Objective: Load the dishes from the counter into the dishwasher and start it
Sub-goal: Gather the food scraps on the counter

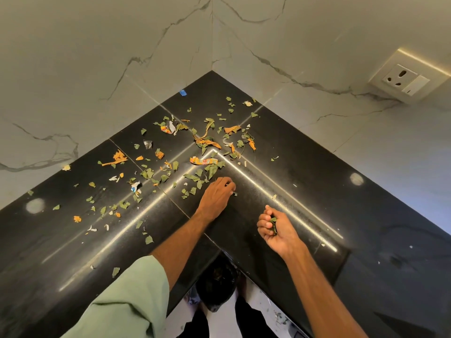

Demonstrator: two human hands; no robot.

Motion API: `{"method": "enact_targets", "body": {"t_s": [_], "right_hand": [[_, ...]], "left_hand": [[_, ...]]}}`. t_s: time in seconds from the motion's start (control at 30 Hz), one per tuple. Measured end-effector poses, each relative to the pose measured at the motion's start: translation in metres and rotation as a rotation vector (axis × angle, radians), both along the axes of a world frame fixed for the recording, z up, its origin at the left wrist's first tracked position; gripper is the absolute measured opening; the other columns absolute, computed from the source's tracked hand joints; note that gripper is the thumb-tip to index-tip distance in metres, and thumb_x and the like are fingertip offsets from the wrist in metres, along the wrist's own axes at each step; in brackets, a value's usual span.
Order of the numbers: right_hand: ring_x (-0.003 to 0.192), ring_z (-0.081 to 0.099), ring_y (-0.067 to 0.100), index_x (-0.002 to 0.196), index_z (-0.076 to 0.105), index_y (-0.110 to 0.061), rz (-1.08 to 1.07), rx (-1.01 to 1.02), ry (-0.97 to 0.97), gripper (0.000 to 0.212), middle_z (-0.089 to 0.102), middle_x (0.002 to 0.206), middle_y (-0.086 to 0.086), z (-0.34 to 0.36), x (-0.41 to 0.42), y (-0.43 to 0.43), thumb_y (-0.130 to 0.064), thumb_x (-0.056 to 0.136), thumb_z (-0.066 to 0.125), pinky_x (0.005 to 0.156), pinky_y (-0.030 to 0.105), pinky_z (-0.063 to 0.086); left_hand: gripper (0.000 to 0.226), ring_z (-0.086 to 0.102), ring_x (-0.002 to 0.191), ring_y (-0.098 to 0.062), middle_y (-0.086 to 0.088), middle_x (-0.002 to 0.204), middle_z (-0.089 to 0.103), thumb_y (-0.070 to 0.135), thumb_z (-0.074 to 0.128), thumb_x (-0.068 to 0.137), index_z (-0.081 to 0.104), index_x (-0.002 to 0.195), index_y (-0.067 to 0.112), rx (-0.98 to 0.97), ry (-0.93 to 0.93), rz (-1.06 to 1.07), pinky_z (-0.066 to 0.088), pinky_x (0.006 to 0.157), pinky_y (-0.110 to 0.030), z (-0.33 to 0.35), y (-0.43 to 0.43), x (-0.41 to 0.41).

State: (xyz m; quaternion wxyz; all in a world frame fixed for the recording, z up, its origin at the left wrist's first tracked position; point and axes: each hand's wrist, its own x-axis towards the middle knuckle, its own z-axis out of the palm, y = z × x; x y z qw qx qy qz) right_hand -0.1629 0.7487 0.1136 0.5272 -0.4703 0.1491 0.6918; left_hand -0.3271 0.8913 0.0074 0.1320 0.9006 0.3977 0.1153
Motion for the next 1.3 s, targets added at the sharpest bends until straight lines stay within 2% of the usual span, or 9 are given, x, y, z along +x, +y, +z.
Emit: {"method": "enact_targets", "body": {"t_s": [0.07, 0.17, 0.27, 0.53, 0.73, 0.8, 0.9, 1.07, 1.3], "right_hand": [[0.041, 0.035, 0.005, 0.068, 0.048, -0.018, 0.003, 0.010, 0.010, 0.036, 0.037, 0.060, -0.005, 0.001, -0.001, 0.001, -0.022, 0.104, 0.046, 0.032, 0.017, 0.024], [0.041, 0.035, 0.004, 0.068, 0.048, -0.018, 0.004, 0.019, 0.019, 0.037, 0.037, 0.059, -0.006, 0.002, -0.003, 0.003, -0.022, 0.104, 0.046, 0.032, 0.017, 0.024], [0.041, 0.035, 0.004, 0.068, 0.048, -0.018, -0.010, 0.028, 0.024, 0.036, 0.037, 0.060, -0.006, 0.000, -0.005, 0.003, -0.021, 0.104, 0.046, 0.032, 0.017, 0.024], [0.042, 0.035, 0.005, 0.069, 0.048, -0.018, -0.023, 0.015, 0.014, 0.036, 0.038, 0.061, -0.005, 0.000, -0.010, -0.008, -0.020, 0.104, 0.046, 0.032, 0.018, 0.025], [0.043, 0.036, 0.005, 0.070, 0.049, -0.018, -0.050, 0.011, -0.012, 0.034, 0.038, 0.062, -0.005, 0.003, -0.002, -0.021, -0.020, 0.103, 0.047, 0.032, 0.018, 0.025], [0.043, 0.036, 0.005, 0.070, 0.049, -0.018, -0.063, 0.016, -0.016, 0.034, 0.038, 0.062, -0.005, 0.003, 0.002, -0.027, -0.020, 0.103, 0.047, 0.032, 0.018, 0.026], [0.043, 0.036, 0.005, 0.070, 0.049, -0.018, -0.080, 0.024, -0.021, 0.034, 0.038, 0.062, -0.005, 0.002, 0.007, -0.036, -0.020, 0.104, 0.045, 0.032, 0.018, 0.026], [0.042, 0.035, 0.005, 0.070, 0.049, -0.018, -0.095, 0.022, -0.013, 0.034, 0.038, 0.061, -0.005, 0.002, 0.008, -0.047, -0.020, 0.104, 0.045, 0.032, 0.018, 0.026], [0.043, 0.034, 0.005, 0.071, 0.048, -0.018, -0.082, 0.021, -0.020, 0.033, 0.037, 0.061, -0.005, -0.004, -0.001, -0.058, -0.019, 0.104, 0.046, 0.032, 0.019, 0.026]], "left_hand": [[0.014, 0.053, 0.112, -0.017, 0.001, 0.124, 0.053, 0.025, 0.061, 0.096, 0.059, 0.109, 0.020, -0.002, -0.038, 0.002, 0.048, 0.094, -0.034, 0.006, 0.000, -0.010], [0.036, 0.046, 0.123, -0.017, -0.002, 0.133, 0.048, 0.038, 0.065, 0.091, 0.056, 0.120, 0.018, -0.020, -0.091, 0.123, 0.044, 0.103, -0.033, 0.013, -0.004, -0.031], [0.053, 0.043, 0.122, -0.019, -0.004, 0.134, 0.044, 0.051, 0.066, 0.088, 0.050, 0.127, 0.019, -0.110, -0.093, 0.271, 0.044, 0.100, -0.033, 0.010, -0.014, -0.055], [0.066, 0.044, 0.127, -0.022, -0.007, 0.137, 0.037, 0.038, 0.070, 0.090, 0.040, 0.144, 0.012, -0.359, -0.117, 0.330, 0.046, 0.105, -0.039, 0.015, -0.036, -0.035], [0.101, 0.031, 0.140, -0.031, -0.019, 0.151, 0.024, 0.051, 0.074, 0.083, 0.017, 0.156, 0.011, -0.397, -0.051, 0.398, 0.039, 0.113, -0.044, 0.017, -0.030, -0.004], [0.095, 0.033, 0.136, -0.032, -0.018, 0.151, 0.024, 0.052, 0.071, 0.086, 0.016, 0.158, 0.022, -0.331, 0.027, 0.354, 0.040, 0.110, -0.044, 0.019, -0.028, 0.002], [0.063, 0.041, 0.125, -0.031, -0.017, 0.148, 0.032, 0.045, 0.057, 0.097, 0.031, 0.152, 0.031, -0.176, 0.203, 0.264, 0.045, 0.100, -0.039, 0.021, -0.029, 0.007], [0.047, 0.046, 0.118, -0.028, -0.017, 0.141, 0.042, 0.011, 0.053, 0.101, 0.039, 0.146, 0.013, -0.034, 0.275, 0.183, 0.053, 0.088, -0.032, 0.020, -0.048, -0.001], [0.017, 0.051, 0.104, -0.020, -0.012, 0.116, 0.053, 0.009, 0.057, 0.099, 0.062, 0.116, 0.005, -0.099, 0.174, 0.184, 0.058, 0.081, -0.033, 0.018, -0.051, -0.013]]}}
